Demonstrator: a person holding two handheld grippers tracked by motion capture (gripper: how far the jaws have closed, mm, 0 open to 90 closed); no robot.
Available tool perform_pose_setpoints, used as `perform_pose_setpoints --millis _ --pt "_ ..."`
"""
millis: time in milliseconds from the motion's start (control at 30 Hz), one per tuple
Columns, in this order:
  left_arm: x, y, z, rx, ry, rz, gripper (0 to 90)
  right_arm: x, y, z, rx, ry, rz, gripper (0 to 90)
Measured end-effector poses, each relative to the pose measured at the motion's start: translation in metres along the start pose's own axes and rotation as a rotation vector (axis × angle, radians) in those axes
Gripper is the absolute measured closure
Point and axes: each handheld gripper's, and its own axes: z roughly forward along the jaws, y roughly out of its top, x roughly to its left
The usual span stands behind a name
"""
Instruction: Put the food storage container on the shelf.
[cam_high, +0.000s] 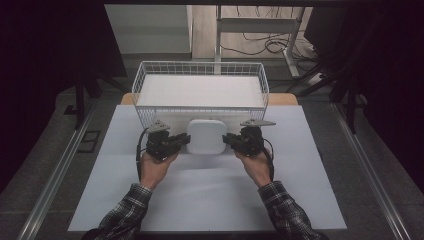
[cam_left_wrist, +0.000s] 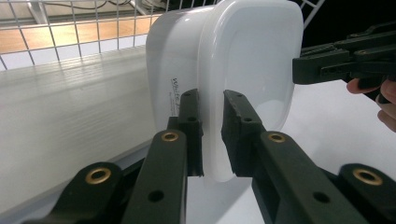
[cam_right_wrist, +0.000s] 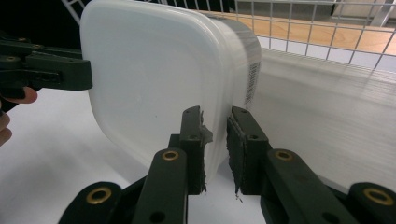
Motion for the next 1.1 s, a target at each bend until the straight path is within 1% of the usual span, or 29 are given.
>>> perform_pose_setpoints --millis 33,67,100,133,233,333,367,433,467,500,533,567,667,767,833,933,967,1100 --pt "0.003 0.0 0.004 0.005 0.003 -0.009 78.5 -0.003 0.0 0.003 0.003 -0.001 0.004 75.7" --pt "0.003 0.0 0.004 0.005 0.003 -0.009 78.5 -0.003 0.0 0.003 0.003 -0.001 0.004 75.7" --pt "0.004 -0.001 0.007 0.01 0.004 -0.012 78.5 -0.005 0.0 0.007 0.011 -0.006 0.005 75.6" --pt "0.006 -0.002 0.009 0.012 0.006 -0.019 78.5 -0.005 0.0 0.007 0.011 -0.006 0.005 75.6" --pt "0.012 -0.008 0.015 0.022 0.006 -0.044 78.3 -0.009 -0.002 0.016 0.028 -0.012 0.008 75.5" --pt "0.015 -0.01 0.018 0.024 0.003 -0.052 78.3 -0.009 -0.002 0.019 0.036 -0.016 0.004 75.5" --pt "0.017 -0.012 0.019 0.019 -0.003 -0.067 78.3 -0.01 -0.002 0.021 0.038 -0.02 0.003 75.4" --pt "0.022 -0.013 0.022 0.028 -0.006 -0.068 78.3 -0.012 -0.003 0.026 0.044 -0.022 0.007 75.3" --pt "0.022 -0.013 0.022 0.028 -0.006 -0.068 78.3 -0.012 -0.003 0.026 0.044 -0.022 0.007 75.3" --pt "0.023 -0.014 0.024 0.029 -0.006 -0.08 78.3 -0.013 -0.002 0.027 0.048 -0.023 0.004 75.3" --pt "0.024 -0.014 0.025 0.032 -0.006 -0.083 78.1 -0.013 -0.002 0.029 0.052 -0.027 0.009 75.3" --pt "0.026 -0.015 0.026 0.024 -0.014 -0.102 78.1 -0.015 -0.002 0.031 0.05 -0.019 0.019 75.2" --pt "0.026 -0.014 0.027 0.029 -0.004 -0.094 77.6 -0.015 -0.001 0.032 0.047 -0.014 0.024 75.2" --pt "0.028 -0.014 0.027 0.05 0.009 -0.08 77.2 -0.014 0.001 0.032 0.054 -0.009 0.006 75.2" --pt "0.029 -0.014 0.027 0.051 0.008 -0.079 76.9 -0.013 0.002 0.033 0.054 -0.008 0.002 75.2" --pt "0.03 -0.015 0.028 0.053 0.018 -0.073 76.0 -0.013 0.002 0.034 0.053 -0.005 0.003 75.0" --pt "0.031 -0.014 0.029 0.05 0.017 -0.073 75.8 -0.013 0.003 0.034 0.059 -0.009 0.007 74.6" --pt "0.032 -0.012 0.031 0.045 0.023 -0.069 74.2 -0.015 0.006 0.037 0.059 -0.012 0.011 73.3"
